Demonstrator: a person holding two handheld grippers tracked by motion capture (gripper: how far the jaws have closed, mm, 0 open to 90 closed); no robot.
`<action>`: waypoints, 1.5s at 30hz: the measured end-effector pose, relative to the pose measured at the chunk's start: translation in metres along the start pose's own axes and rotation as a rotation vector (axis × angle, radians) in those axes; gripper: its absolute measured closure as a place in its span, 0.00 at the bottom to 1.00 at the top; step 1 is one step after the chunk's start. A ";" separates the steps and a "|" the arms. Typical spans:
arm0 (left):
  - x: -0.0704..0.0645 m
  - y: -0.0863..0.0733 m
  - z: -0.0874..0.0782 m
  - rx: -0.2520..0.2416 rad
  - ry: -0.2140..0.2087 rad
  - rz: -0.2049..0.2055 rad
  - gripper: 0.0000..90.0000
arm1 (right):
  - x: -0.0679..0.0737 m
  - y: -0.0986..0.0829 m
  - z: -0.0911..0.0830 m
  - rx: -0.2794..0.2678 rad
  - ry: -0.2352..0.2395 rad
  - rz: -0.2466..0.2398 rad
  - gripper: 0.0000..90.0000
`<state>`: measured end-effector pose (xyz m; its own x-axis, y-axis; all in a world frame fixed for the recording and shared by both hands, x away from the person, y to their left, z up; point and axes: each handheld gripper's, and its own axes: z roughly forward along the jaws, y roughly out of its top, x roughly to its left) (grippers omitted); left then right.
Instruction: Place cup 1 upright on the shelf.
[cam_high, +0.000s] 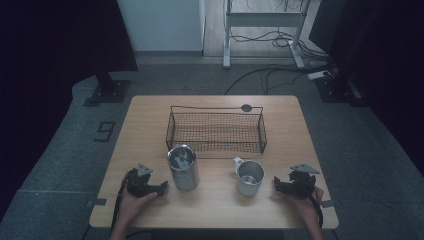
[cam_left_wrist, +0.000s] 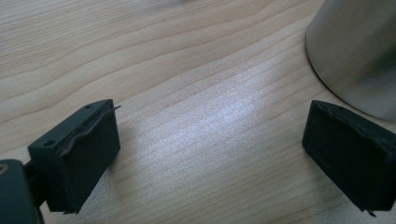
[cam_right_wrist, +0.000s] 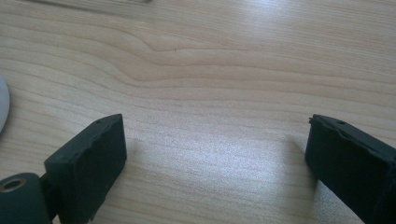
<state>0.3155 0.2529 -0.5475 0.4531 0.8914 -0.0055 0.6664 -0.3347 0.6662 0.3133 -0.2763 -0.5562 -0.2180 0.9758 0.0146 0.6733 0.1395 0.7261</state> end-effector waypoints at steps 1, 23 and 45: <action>0.000 0.000 0.000 0.002 0.005 -0.007 0.04 | 0.000 0.000 0.000 -0.001 0.001 -0.001 0.06; -0.006 -0.001 -0.010 -0.013 0.031 0.023 0.13 | -0.002 -0.001 -0.001 -0.007 0.010 -0.010 0.08; -0.014 0.010 -0.055 -0.175 -0.097 0.007 0.13 | -0.003 -0.001 -0.001 -0.010 0.006 -0.004 0.10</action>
<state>0.2835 0.2540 -0.4996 0.5176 0.8531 -0.0664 0.5539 -0.2749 0.7859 0.3127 -0.2795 -0.5558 -0.2254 0.9741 0.0158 0.6653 0.1420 0.7329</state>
